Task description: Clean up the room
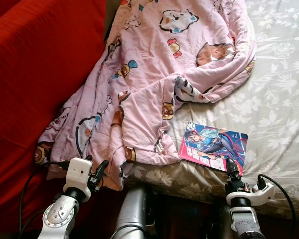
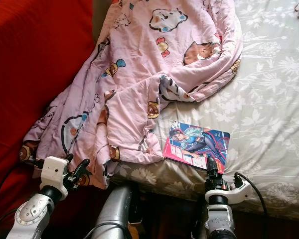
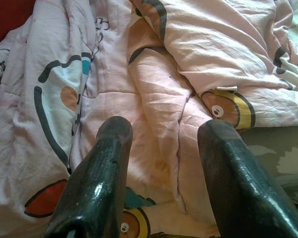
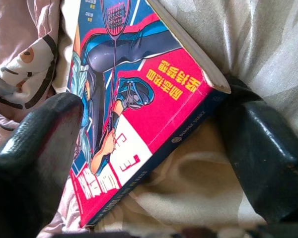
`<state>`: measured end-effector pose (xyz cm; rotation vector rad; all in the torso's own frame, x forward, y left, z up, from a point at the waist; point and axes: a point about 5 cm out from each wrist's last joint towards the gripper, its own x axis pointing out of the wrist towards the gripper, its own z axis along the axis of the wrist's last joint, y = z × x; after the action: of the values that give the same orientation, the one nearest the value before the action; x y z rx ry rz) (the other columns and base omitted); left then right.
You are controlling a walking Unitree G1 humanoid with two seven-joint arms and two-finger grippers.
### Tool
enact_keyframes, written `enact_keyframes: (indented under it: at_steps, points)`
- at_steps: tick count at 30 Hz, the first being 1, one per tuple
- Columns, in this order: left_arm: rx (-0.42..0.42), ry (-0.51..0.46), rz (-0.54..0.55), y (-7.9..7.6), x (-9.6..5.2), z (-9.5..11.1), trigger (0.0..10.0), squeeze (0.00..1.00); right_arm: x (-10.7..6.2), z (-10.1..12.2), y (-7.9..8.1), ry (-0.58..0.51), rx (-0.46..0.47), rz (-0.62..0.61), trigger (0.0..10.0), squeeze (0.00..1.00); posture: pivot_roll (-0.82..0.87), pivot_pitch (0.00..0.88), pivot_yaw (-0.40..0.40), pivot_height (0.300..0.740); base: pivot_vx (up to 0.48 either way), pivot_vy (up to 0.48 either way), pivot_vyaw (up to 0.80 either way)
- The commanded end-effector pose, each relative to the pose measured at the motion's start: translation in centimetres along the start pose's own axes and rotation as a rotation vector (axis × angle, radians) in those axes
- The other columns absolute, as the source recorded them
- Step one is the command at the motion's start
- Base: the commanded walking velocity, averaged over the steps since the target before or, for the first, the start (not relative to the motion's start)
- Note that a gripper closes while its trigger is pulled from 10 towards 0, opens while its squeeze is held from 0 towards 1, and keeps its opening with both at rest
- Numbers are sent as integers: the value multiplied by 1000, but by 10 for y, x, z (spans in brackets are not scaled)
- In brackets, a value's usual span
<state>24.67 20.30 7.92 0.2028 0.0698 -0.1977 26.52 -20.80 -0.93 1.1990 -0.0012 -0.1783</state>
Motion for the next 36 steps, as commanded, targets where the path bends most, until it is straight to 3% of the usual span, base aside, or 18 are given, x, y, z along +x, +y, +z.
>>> enact_keyframes:
  at_steps: [1,20,36]
  points:
    - [28,28,16,5,-8,-5,10000,0,-12,-30,-7,116,59,-57,0,0,257,324,243,622,0,0,0]
    - [14,40,15,-1,-13,-9,10000,0,-5,-6,-9,-33,146,-96,0,0,246,328,227,622,0,0,0]
    - [-12,34,39,-2,1,-11,10000,0,2,7,-6,-88,138,-96,0,0,210,298,208,622,0,0,0]
